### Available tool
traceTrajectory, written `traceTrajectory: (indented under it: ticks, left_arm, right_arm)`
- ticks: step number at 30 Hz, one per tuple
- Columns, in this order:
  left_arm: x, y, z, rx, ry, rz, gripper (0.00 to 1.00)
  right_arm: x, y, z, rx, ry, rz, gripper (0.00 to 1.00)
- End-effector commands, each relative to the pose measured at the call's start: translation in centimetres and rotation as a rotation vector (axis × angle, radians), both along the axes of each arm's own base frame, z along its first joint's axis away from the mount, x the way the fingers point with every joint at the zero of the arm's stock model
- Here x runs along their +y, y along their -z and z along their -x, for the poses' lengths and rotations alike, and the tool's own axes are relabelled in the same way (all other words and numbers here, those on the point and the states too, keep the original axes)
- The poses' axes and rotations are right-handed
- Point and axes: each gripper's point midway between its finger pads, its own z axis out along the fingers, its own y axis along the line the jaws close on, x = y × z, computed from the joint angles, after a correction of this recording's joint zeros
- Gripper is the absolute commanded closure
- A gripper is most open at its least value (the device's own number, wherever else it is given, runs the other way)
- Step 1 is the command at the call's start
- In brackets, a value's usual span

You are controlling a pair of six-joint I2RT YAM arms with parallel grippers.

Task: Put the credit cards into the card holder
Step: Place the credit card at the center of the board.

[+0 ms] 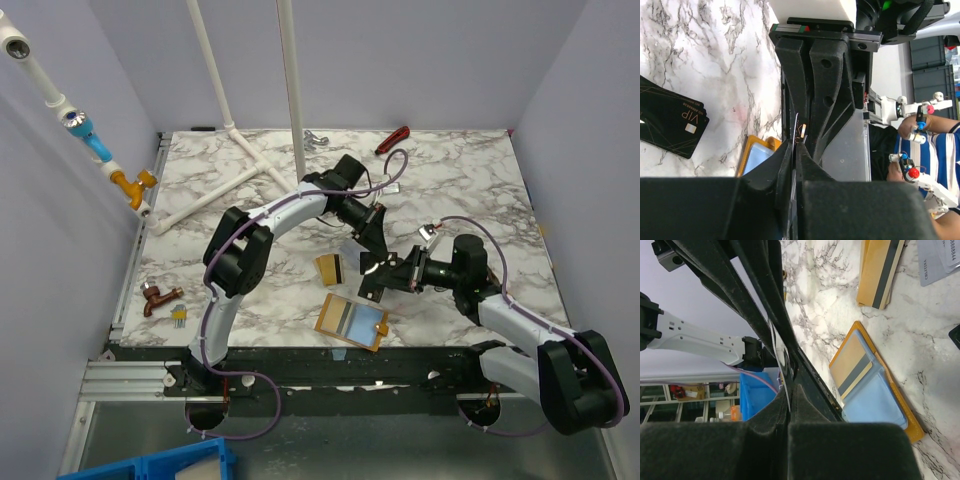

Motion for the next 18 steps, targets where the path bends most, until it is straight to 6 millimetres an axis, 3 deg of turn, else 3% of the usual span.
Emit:
traceTrajectory:
  ticks: [1, 7, 11, 18]
  left_arm:
    - [-0.2, -1.1, 0.7, 0.061, 0.045, 0.045, 0.96]
    - [-0.5, -2.4, -3.0, 0.066, -0.077, 0.075, 1.00]
    - [-0.7, -2.1, -5.5, 0.079, -0.200, 0.053, 1.00]
    - [-1.3, -0.7, -7.5, 0.060, -0.298, 0.002, 1.00]
  right_arm:
    - [0.1, -1.3, -0.8, -0.064, 0.008, -0.008, 0.99]
    - [-0.1, -0.9, -0.2, -0.046, 0.023, -0.015, 0.99]
    - [-0.3, -0.7, 0.1, -0.032, 0.042, -0.016, 0.99]
    - [-0.6, -0.2, 0.9, -0.015, 0.056, -0.022, 0.99]
